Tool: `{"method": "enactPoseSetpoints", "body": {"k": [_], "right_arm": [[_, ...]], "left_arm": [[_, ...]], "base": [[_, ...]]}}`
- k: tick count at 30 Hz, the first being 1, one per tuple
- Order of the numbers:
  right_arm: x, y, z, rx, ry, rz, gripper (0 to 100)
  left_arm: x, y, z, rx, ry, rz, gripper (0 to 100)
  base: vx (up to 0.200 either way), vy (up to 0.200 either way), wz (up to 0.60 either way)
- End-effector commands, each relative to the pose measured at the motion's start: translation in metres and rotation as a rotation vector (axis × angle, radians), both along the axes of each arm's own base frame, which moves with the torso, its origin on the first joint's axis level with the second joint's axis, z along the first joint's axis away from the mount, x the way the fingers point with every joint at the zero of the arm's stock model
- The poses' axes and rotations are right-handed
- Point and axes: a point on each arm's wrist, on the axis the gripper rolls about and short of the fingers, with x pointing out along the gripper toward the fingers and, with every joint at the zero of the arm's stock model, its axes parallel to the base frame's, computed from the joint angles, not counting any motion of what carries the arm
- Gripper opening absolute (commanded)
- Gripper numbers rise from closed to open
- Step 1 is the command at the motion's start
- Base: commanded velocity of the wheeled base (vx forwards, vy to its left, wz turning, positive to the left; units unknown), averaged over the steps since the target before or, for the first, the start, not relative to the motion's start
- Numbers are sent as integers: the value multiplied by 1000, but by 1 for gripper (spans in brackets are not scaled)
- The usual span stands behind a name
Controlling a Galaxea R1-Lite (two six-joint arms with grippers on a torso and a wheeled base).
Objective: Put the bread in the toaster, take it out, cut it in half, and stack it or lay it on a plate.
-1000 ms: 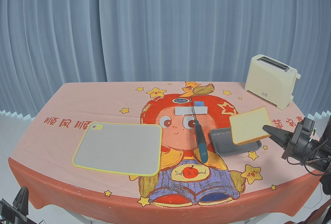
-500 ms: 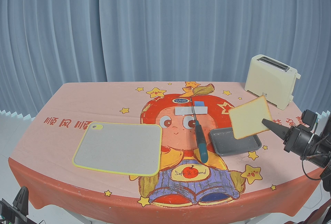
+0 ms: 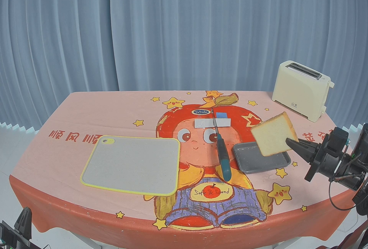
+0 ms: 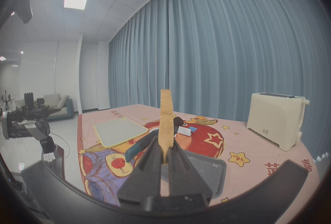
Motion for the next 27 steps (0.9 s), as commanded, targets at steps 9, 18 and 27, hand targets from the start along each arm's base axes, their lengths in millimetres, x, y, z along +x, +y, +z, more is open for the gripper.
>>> {"method": "enactPoseSetpoints", "body": {"k": [9, 18, 27], "right_arm": [[-3, -3, -5, -21, 8, -18, 0], [-3, -7, -5, -99, -51, -28, 0], [-7, -8, -5, -122, -72, -26, 0]], "left_arm": [[1, 0, -5, -1, 19, 1, 0], [1, 0, -5, -1, 19, 1, 0], [1, 0, -5, -1, 19, 0, 0]], "base": [[0, 0, 0], [0, 0, 0], [0, 0, 0]]}}
